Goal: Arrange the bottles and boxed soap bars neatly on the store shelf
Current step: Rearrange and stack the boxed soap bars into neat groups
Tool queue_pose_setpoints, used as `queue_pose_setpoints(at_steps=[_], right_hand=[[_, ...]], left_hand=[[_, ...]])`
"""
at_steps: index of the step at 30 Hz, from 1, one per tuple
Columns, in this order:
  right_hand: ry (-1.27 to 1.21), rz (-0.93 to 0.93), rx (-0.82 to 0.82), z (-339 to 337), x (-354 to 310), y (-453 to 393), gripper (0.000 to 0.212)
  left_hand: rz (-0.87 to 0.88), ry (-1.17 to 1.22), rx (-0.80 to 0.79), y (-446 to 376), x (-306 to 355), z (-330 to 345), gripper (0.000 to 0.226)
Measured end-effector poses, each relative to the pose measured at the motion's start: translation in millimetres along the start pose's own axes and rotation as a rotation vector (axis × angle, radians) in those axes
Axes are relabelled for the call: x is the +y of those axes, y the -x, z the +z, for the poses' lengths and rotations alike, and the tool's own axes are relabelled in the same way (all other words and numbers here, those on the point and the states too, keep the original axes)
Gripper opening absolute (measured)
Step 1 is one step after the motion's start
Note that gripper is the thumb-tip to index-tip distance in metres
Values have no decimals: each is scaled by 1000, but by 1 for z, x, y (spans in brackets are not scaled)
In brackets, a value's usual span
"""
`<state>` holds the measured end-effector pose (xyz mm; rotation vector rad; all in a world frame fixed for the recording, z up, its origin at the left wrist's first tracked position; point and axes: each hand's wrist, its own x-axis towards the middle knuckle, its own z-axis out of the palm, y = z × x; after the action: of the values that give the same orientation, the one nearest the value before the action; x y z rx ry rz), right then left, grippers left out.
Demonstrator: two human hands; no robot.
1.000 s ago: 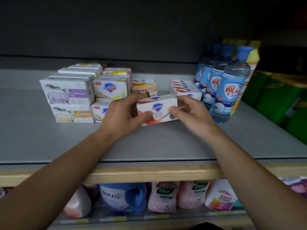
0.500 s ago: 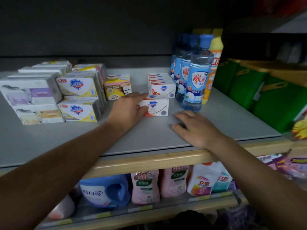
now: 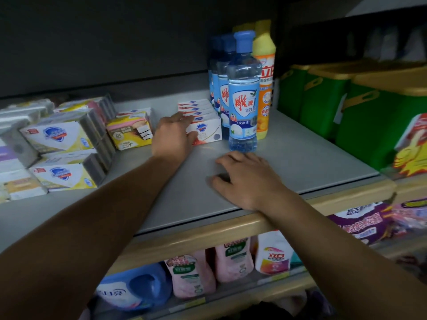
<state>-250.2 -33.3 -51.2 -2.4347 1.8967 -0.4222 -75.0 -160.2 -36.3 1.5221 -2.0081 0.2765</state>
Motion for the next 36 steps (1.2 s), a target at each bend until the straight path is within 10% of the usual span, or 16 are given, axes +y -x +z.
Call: queue_pose_setpoints(at_steps=[18, 25, 36], right_hand=[[-24, 6, -14, -1, 1, 1, 62], [-13, 89, -56, -6, -6, -4, 60], [-169, -65, 37, -2, -99, -74, 53]], left_hand=[[3, 54, -139, -3, -2, -18, 62], [212, 89, 65, 66, -33, -95, 40], [-42, 57, 100, 125, -123, -140, 42]])
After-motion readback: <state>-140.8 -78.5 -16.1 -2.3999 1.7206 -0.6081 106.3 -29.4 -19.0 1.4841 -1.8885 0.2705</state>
